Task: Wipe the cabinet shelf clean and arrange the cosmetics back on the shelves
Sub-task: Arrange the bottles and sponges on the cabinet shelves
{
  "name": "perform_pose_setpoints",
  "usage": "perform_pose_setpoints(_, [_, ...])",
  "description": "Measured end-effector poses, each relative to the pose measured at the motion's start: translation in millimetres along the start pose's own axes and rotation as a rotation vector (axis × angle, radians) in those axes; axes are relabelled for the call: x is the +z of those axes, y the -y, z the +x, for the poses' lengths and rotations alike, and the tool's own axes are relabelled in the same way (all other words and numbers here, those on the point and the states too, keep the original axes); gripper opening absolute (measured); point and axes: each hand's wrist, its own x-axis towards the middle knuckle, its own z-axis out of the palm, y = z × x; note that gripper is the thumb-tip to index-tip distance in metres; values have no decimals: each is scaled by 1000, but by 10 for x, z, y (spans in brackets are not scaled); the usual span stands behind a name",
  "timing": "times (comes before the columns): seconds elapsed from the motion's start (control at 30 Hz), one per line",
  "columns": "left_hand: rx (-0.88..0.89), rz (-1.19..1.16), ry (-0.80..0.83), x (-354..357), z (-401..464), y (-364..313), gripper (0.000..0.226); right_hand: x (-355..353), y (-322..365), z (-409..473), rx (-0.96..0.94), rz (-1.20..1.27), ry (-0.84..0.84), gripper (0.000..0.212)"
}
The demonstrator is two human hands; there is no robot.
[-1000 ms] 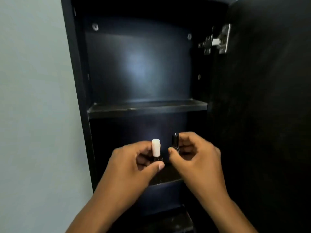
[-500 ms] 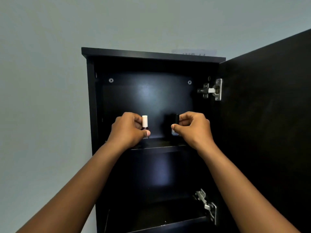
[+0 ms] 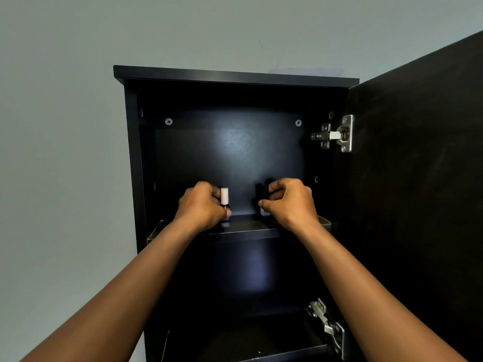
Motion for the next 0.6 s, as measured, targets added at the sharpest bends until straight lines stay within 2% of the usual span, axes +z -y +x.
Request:
perform_pose_setpoints(0.17, [-3, 3, 13, 5, 10, 41, 24, 41, -27, -20, -11, -43, -23, 29])
perform_pose_setpoints(0.27, [35, 58, -21, -94, -92, 70, 26, 40, -61, -84, -64, -104, -74, 45])
perform_pose_setpoints(0.33, [107, 110, -123, -190, -223, 81, 35, -8, -67, -178, -133, -99, -187, 44])
perform_pose_setpoints(0.4, [222, 130, -274, -230, -465, 109, 39, -64, -81, -358, -244, -59, -348, 33])
perform_pose_setpoints(0.43, [284, 101, -330, -213, -622, 134, 33, -76, -105, -500, -301, -23, -452, 23])
perform_pose_setpoints(0.47, [326, 57, -362, -168, -801, 163, 28, -69, -160, -669, -348, 6, -580, 15])
perform_pose_setpoints(0.53, [353, -27, -383, 23, -1144, 262, 38, 0, -378, -1072, -428, 36, -776, 16])
perform_pose_setpoints(0.6, [451, -128, -377, 292, -1489, 402, 49, 62, -662, -1520, -494, 69, -683, 12])
